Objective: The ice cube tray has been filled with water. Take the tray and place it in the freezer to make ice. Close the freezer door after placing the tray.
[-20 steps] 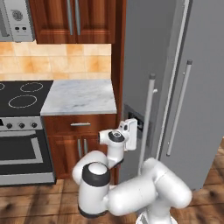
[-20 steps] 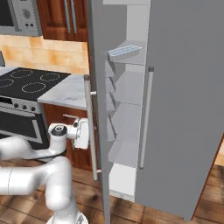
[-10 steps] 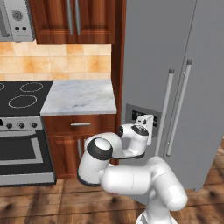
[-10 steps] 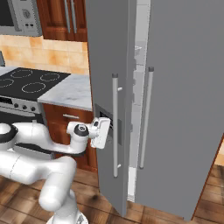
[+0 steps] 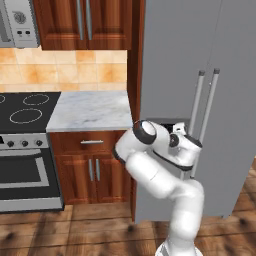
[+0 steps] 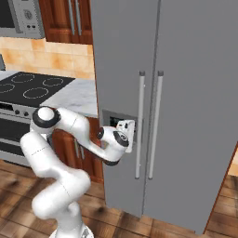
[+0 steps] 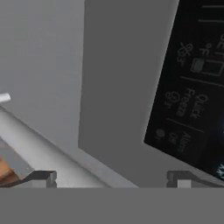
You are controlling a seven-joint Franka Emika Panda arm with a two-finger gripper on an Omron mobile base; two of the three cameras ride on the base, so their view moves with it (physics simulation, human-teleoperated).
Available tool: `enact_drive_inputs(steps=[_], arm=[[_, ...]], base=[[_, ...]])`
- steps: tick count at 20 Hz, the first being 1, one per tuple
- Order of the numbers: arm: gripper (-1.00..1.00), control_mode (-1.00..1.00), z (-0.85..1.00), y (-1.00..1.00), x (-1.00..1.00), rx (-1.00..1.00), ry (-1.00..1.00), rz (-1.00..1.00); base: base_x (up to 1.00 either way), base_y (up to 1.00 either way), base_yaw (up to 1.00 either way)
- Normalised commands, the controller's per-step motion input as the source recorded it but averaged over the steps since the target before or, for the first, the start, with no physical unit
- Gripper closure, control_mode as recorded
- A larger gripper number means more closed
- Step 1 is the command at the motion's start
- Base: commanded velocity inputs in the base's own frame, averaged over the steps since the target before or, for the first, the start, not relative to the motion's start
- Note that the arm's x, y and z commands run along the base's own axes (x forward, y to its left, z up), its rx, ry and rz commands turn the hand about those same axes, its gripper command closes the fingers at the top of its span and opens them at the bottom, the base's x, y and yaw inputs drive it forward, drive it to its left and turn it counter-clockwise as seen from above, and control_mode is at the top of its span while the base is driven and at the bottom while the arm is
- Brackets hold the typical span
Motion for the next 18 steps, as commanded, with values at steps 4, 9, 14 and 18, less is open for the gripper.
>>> enact_drive_inputs(steps=[4, 9, 14, 18], arm=[[-1.0, -1.0, -0.01, -0.49, 0.75, 0.08, 0.13, 0.7], [-1.0, -1.0, 0.0, -0.16, 0.98, 0.02, 0.25, 0.63], [-1.0, -1.0, -0.04, 0.03, 0.77, -0.01, 0.23, 0.55], [-1.0, -1.0, -0.2, 0.42, -0.37, -0.22, -0.1, 0.26]], base=[[0.0, 0.0, 0.0], [0.0, 0.0, 0.0], [0.0, 0.0, 0.0], [0.0, 0.0, 0.0]])
